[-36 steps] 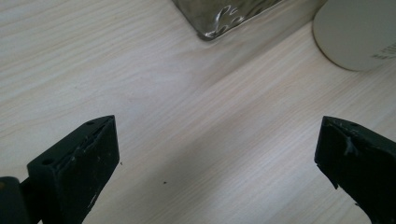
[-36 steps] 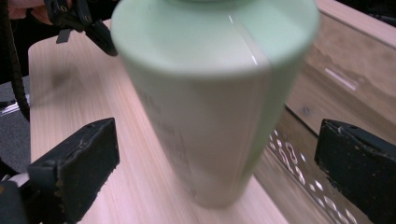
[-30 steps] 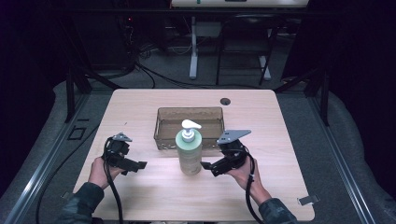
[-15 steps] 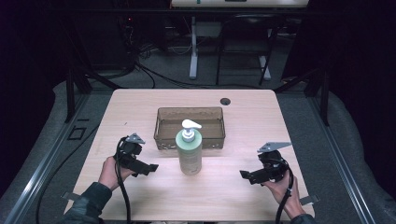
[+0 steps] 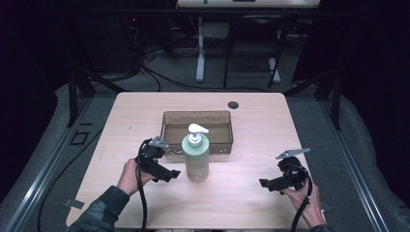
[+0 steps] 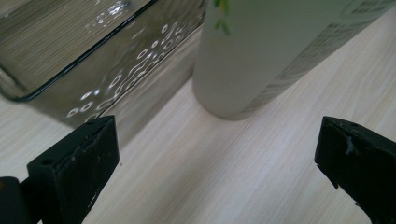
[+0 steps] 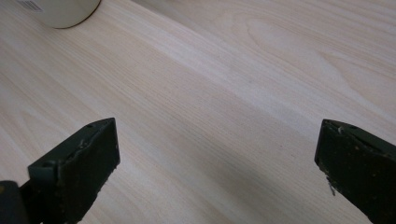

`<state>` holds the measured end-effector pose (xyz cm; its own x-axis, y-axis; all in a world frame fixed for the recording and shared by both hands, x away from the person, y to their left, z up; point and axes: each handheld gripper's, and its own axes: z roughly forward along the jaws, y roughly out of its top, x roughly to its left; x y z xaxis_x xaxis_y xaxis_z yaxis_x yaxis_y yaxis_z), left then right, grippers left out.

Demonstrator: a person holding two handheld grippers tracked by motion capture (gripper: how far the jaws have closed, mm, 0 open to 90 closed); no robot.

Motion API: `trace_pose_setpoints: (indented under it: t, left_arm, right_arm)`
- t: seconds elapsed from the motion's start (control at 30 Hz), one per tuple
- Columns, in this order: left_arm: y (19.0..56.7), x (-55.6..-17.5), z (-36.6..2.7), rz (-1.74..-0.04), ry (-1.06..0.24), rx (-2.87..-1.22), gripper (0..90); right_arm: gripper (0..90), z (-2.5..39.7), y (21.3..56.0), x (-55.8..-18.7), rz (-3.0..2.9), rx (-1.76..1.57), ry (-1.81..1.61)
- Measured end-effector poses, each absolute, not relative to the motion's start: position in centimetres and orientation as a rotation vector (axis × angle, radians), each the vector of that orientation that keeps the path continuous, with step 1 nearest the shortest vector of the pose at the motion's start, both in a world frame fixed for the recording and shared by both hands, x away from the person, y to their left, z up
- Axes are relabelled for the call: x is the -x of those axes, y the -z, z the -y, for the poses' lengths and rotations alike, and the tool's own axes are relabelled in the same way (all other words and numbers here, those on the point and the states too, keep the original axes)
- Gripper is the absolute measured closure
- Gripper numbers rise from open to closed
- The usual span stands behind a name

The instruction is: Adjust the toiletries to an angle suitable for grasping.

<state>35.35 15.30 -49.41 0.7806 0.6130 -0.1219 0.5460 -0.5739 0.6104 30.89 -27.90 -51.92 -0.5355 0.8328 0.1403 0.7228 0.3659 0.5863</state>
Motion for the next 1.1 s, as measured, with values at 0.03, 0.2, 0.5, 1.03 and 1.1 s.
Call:
trace_pose_setpoints:
  t: [0.03,0.2,0.5,1.03,1.1]
  left_arm:
    - [49.3,-35.3,-15.0,-0.849,-0.135,-2.318,0.0]
    - [48.4,-35.3,-13.2,-0.804,-0.141,-2.280,0.0]
    - [47.1,-35.4,-11.5,-0.753,-0.167,-2.250,0.0]
    - [46.2,-35.6,-9.5,-0.718,-0.250,-2.183,8.8]
    - [46.3,-35.8,-9.4,-0.710,-0.244,-2.190,10.9]
  right_arm:
    - [0.0,27.9,51.9,-30.9,-2.442,-1.407,-0.906]
    - [0.0,28.1,52.3,-30.8,-2.451,-1.413,-0.869]
    - [0.0,28.3,52.4,-30.9,-2.467,-1.426,-0.866]
    - [0.0,28.6,52.4,-30.9,-2.474,-1.422,-0.869]
    - [0.0,28.6,52.5,-30.9,-2.474,-1.423,-0.867]
